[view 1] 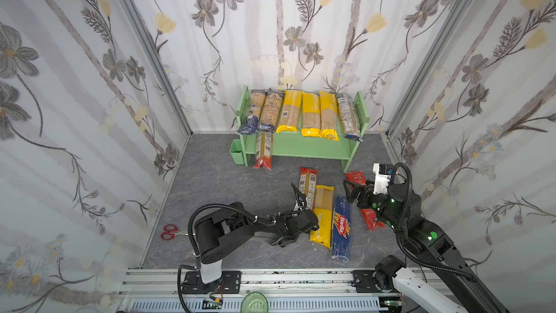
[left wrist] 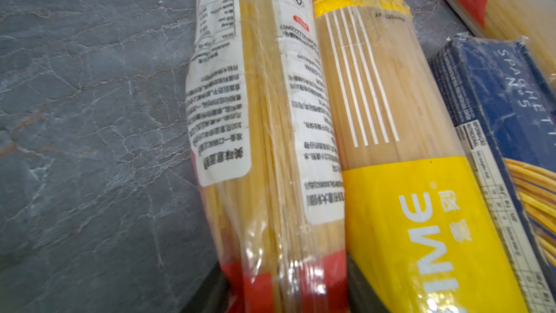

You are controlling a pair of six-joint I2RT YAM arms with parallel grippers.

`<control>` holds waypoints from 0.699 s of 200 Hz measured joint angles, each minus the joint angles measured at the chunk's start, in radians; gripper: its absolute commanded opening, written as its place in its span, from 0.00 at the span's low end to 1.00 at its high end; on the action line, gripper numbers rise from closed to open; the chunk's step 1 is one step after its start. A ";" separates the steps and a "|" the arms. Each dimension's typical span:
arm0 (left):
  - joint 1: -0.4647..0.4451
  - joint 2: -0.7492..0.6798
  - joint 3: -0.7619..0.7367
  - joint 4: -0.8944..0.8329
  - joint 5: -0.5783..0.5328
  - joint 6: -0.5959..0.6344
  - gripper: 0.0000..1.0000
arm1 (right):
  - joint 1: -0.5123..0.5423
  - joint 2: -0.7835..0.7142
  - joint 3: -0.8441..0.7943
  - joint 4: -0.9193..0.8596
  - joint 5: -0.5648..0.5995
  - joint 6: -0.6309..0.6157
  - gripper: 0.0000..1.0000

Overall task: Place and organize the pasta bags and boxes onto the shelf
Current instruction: 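Move the left gripper down to the next white-and-red pack on the table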

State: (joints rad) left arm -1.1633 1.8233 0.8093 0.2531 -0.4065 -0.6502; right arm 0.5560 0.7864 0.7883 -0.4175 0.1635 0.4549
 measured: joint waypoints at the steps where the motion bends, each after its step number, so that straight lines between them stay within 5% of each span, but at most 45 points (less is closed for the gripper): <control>1: 0.000 -0.001 0.000 0.000 0.000 0.000 0.21 | 0.000 0.000 0.000 0.000 0.000 0.000 1.00; 30: 0.000 -0.029 -0.011 -0.008 0.001 0.009 0.00 | 0.000 0.005 0.000 0.000 0.000 0.000 1.00; 140: 0.021 -0.286 -0.145 -0.150 -0.013 0.103 0.00 | 0.000 0.033 0.000 0.011 -0.001 0.000 1.00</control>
State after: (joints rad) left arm -1.1423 1.5368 0.6640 0.1032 -0.4198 -0.5468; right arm 0.5560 0.8196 0.7883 -0.4061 0.1623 0.4553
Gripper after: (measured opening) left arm 0.079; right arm 0.996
